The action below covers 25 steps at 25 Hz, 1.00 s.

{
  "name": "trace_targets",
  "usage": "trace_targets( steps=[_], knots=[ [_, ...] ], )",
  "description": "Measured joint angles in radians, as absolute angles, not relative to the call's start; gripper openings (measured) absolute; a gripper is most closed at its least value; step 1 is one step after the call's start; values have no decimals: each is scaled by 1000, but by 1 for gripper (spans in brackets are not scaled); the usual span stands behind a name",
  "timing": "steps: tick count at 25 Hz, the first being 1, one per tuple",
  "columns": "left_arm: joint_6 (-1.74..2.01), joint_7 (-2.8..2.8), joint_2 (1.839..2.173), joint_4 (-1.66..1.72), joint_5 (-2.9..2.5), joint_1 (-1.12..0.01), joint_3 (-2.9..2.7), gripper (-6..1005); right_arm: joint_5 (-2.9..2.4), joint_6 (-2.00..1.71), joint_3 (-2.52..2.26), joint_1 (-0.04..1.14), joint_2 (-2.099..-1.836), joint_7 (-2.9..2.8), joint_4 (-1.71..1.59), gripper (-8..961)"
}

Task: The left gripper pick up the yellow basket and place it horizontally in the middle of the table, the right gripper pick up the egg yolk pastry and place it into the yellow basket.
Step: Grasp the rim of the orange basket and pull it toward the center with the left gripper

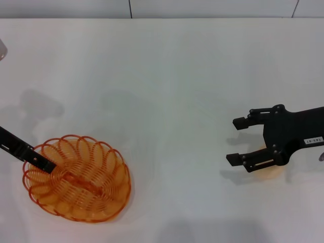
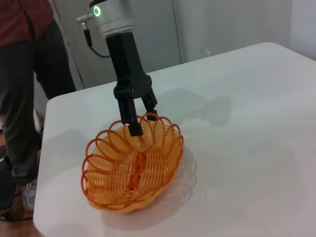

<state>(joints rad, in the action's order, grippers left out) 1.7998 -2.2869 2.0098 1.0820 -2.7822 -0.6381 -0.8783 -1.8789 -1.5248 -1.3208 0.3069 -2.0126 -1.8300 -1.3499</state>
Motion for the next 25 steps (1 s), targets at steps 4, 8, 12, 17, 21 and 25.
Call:
trace_targets(
  steps=[4,8,12,17,21,25],
  knots=[
    [1799,-2294,2010,1081,-2784,-640,-879,831,-1879,-1525,-1321,305,-2013,-1830,-1350,860],
    [1799,-2299,2010,1058,-2785,-649,-881,789,-1879,-1526,-1321,304,-2013,-1830,-1350,860],
    [1800,-2303,2008,1041,-2785,-654,-881,748,-1879,-1526,-1321,302,-2013,-1830,-1350,860],
    [1800,-2305,2008,1041,-2791,-654,-883,653,-1879,-1526,-1322,302,-2013,-1830,-1347,860],
    [1796,-2302,2011,1041,-2805,-653,-902,523,-1879,-1526,-1322,302,-2013,-1830,-1340,860],
    [1776,-2304,2013,1041,-2807,-650,-927,478,-1879,-1526,-1322,302,-2013,-1830,-1339,860]
  ],
)
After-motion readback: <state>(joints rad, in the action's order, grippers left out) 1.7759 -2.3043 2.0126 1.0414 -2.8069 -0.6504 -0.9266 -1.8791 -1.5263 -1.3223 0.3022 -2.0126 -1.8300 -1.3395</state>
